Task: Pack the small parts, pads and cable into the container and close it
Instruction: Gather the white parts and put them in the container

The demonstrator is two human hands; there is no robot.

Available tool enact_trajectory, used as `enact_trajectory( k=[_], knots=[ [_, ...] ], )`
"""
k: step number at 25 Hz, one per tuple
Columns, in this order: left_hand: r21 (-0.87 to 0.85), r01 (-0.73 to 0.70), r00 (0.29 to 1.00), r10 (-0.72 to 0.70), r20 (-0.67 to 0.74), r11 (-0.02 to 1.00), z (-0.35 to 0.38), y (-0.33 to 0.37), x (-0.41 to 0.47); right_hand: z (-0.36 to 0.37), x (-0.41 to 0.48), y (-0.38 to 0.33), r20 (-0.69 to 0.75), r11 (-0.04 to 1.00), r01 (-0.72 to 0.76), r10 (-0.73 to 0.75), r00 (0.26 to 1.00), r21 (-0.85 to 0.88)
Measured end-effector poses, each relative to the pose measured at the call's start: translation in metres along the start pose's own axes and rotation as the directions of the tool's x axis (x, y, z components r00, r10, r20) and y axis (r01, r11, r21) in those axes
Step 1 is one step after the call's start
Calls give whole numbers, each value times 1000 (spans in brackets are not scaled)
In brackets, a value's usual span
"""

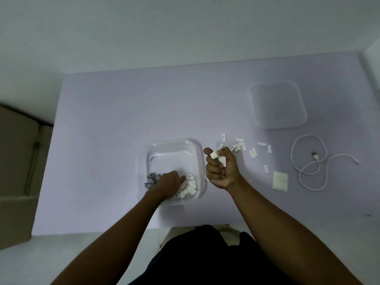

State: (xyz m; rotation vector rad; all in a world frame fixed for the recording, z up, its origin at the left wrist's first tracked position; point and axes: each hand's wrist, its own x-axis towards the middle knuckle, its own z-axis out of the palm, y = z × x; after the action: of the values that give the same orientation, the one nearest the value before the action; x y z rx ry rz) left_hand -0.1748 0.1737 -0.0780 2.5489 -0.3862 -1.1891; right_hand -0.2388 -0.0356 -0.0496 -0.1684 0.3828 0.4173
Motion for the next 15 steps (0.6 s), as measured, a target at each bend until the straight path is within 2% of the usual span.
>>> enact_trajectory(
  k=[3, 6, 9, 12, 15],
  knots=[
    [-18, -71, 997, 71, 12, 997, 5, -15, 0, 4, 11, 13, -89, 985, -71, 57, 994, -160],
    [-33, -127, 992, 127, 2, 991, 9, -23, -4, 7, 15, 28, -293, 884, -215, 94, 952, -415],
    [-67, -190, 982, 190, -5, 979, 9, -28, -6, 10, 16, 35, -464, 704, -321, -14, 886, -633],
    [-105, -239, 970, 243, 21, 965, 3, -31, -12, 19, 17, 35, -511, 510, -381, -139, 848, -771],
    [-182, -279, 955, 291, 48, 943, -2, -41, -23, 32, 28, 40, -515, 266, -460, -197, 834, -847]
  ],
)
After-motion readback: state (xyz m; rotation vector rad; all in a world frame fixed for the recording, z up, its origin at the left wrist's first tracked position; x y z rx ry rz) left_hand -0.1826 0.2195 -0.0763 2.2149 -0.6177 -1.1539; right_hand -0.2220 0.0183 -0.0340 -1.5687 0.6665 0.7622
